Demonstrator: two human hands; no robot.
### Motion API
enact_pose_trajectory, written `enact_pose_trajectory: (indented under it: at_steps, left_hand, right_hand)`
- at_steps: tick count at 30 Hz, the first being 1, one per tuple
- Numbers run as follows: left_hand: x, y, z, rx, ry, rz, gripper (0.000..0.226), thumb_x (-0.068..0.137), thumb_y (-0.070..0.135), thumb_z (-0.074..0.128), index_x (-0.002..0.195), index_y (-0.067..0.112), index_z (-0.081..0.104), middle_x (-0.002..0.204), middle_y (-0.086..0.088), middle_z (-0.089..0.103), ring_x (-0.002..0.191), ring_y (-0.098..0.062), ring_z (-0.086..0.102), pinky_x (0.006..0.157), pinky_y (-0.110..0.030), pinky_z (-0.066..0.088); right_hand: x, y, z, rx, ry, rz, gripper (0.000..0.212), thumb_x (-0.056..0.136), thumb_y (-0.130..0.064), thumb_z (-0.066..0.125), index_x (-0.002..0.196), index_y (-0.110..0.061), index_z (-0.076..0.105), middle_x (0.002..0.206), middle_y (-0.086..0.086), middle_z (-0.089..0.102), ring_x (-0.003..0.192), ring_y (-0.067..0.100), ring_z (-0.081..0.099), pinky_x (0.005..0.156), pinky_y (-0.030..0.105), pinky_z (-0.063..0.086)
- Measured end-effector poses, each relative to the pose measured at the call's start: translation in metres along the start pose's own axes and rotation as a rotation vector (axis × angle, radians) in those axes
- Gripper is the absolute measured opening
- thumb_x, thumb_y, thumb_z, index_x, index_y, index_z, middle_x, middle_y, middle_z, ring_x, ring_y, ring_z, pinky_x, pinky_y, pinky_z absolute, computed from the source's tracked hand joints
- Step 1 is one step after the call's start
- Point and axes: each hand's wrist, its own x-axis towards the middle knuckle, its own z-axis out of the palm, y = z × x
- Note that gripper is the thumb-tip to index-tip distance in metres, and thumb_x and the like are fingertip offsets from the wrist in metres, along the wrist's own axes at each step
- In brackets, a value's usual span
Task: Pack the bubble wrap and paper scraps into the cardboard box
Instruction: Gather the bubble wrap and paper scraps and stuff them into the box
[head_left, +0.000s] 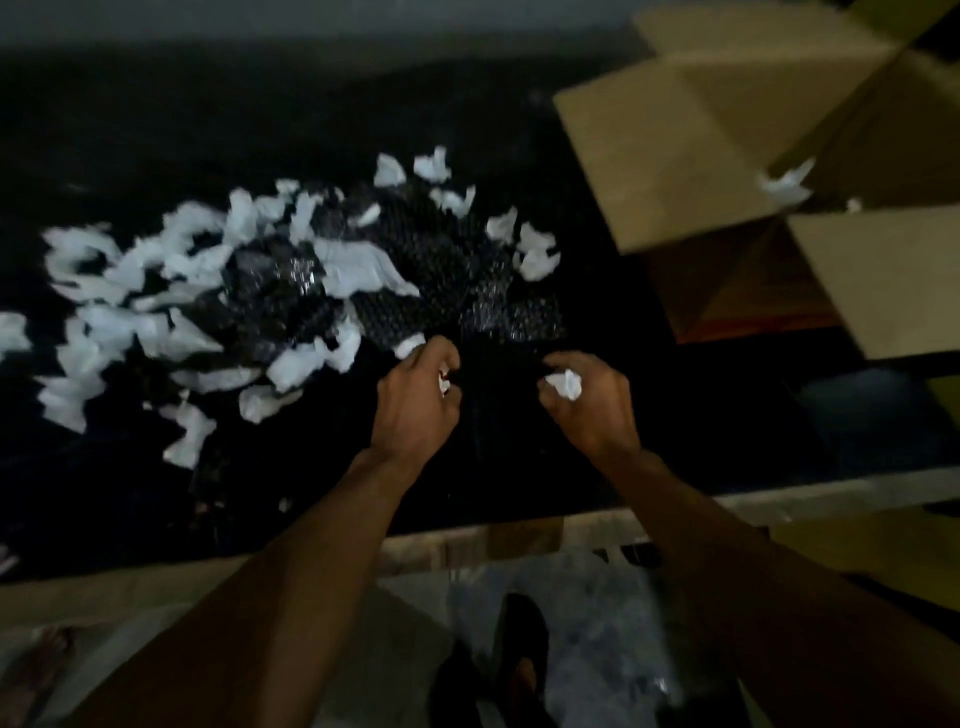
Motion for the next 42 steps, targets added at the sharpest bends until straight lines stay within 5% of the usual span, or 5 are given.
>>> enact_pose_trajectory:
  at_steps: [16, 21, 26, 31, 42]
  left_hand:
    - [0.160, 0.200, -0.091, -0.200, 0.072, 0.414, 0.040, 0.068, 0.027, 0.085, 0.105, 0.018, 0.073, 0.105, 0.003, 0.070, 0.095, -0.010, 0.063, 0.085, -0.013, 0.043]
    - [0.190, 0.260, -0.048, -0.266, 0.026, 0.424, 0.046, 0.069, 0.032, 0.085, 0.111, 0.021, 0.071, 0.110, 0.008, 0.065, 0.094, -0.008, 0.062, 0.062, -0.012, 0.052]
    - [0.223, 0.316, 0.027, -0.234, 0.022, 0.394, 0.049, 0.068, 0.033, 0.084, 0.113, 0.016, 0.070, 0.114, 0.001, 0.068, 0.104, -0.013, 0.061, 0.095, -0.035, 0.050]
    - [0.250, 0.353, 0.098, -0.151, -0.026, 0.299, 0.048, 0.072, 0.035, 0.081, 0.113, 0.012, 0.069, 0.113, -0.003, 0.067, 0.103, -0.016, 0.060, 0.087, -0.022, 0.043]
    - [0.300, 0.345, 0.171, 0.082, -0.096, 0.037, 0.053, 0.085, 0.046, 0.066, 0.129, 0.018, 0.057, 0.132, -0.005, 0.051, 0.121, -0.025, 0.048, 0.099, -0.035, 0.040]
  right_hand:
    - [0.091, -0.113, -0.218, -0.107, 0.264, -0.202, 0.087, 0.057, -0.085, 0.058, 0.111, -0.018, 0.070, 0.137, -0.007, 0.056, 0.119, 0.013, 0.055, 0.092, 0.024, 0.043]
    - [0.113, -0.085, -0.276, -0.059, 0.353, -0.187, 0.073, 0.070, -0.050, 0.078, 0.135, -0.028, 0.053, 0.132, 0.004, 0.060, 0.124, 0.023, 0.052, 0.097, 0.036, 0.042]
    - [0.153, -0.020, -0.333, -0.076, 0.349, -0.176, 0.068, 0.072, -0.041, 0.080, 0.133, -0.023, 0.055, 0.131, 0.005, 0.060, 0.117, 0.021, 0.056, 0.094, 0.037, 0.048]
    - [0.200, 0.046, -0.377, -0.090, 0.268, -0.169, 0.053, 0.075, -0.043, 0.078, 0.119, -0.016, 0.066, 0.113, -0.006, 0.065, 0.107, 0.011, 0.060, 0.082, 0.020, 0.041]
    - [0.308, 0.113, -0.347, -0.157, 0.043, -0.167, 0.066, 0.072, -0.055, 0.076, 0.124, -0.018, 0.062, 0.127, 0.005, 0.061, 0.119, 0.023, 0.054, 0.100, 0.032, 0.042]
